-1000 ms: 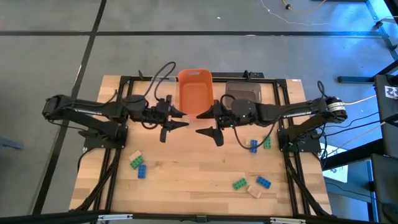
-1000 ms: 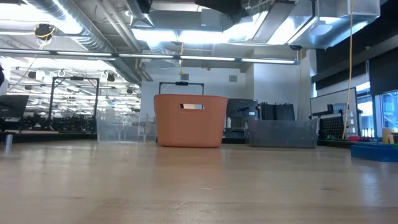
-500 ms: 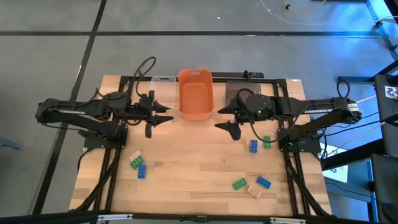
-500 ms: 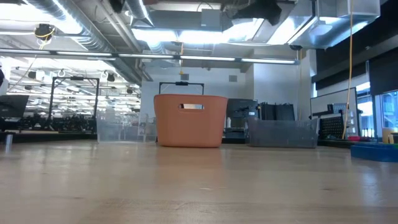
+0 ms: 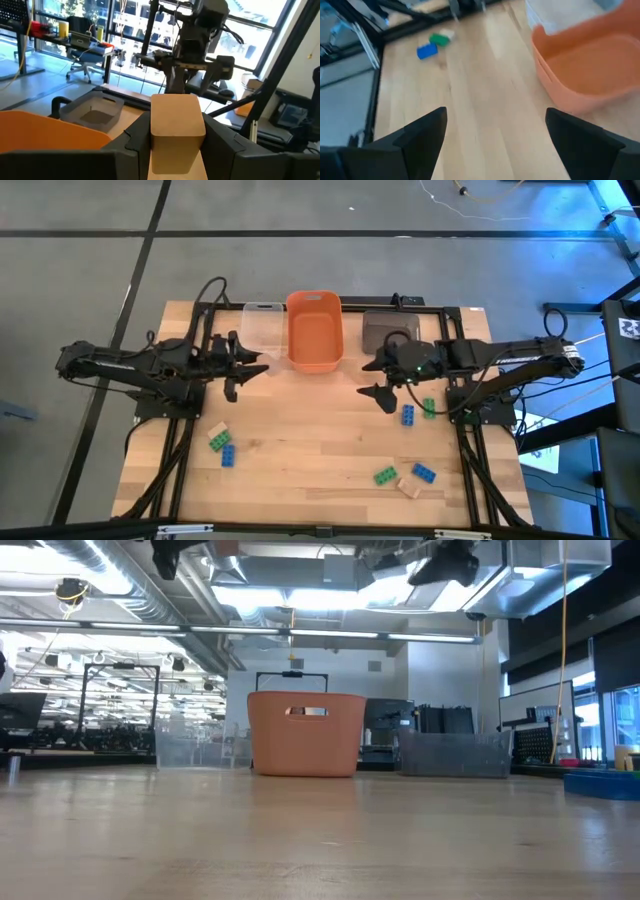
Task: Sort & place blocks by color
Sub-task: Put the top right brown block into the transparent bin
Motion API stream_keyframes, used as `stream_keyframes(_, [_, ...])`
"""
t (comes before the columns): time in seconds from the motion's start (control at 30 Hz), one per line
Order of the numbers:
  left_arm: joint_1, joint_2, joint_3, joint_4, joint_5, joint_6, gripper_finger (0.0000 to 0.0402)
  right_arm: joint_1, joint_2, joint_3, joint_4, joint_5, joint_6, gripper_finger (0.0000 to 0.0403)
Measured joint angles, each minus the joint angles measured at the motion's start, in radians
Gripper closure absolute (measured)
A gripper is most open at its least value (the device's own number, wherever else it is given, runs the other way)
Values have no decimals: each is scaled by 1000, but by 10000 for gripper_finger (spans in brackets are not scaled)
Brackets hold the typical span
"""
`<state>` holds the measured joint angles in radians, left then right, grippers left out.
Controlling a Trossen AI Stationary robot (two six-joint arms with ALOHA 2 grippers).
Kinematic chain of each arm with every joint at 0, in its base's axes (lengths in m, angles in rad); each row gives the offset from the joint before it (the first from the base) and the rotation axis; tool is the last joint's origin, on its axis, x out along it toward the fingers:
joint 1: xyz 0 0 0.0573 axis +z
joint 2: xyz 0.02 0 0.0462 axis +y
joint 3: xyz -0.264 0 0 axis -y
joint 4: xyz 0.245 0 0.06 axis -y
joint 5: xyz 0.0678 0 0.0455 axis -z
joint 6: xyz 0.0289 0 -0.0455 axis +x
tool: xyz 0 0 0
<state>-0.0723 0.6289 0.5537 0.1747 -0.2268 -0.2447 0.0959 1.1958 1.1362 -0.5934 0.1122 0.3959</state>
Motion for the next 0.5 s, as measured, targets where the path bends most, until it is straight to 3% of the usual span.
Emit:
stream_keyframes(0.1, [0,-5,0,2,0,0,281,0,-34,-4,-55,1,22,63])
stream_keyframes(0.23, [0,-3,0,-1,2,1,281,1,-126,-83,16,27,72,63])
stream_keyframes(0.5, [0,-3,0,-1,3,3,281,1,-281,-375,594,53,125,63])
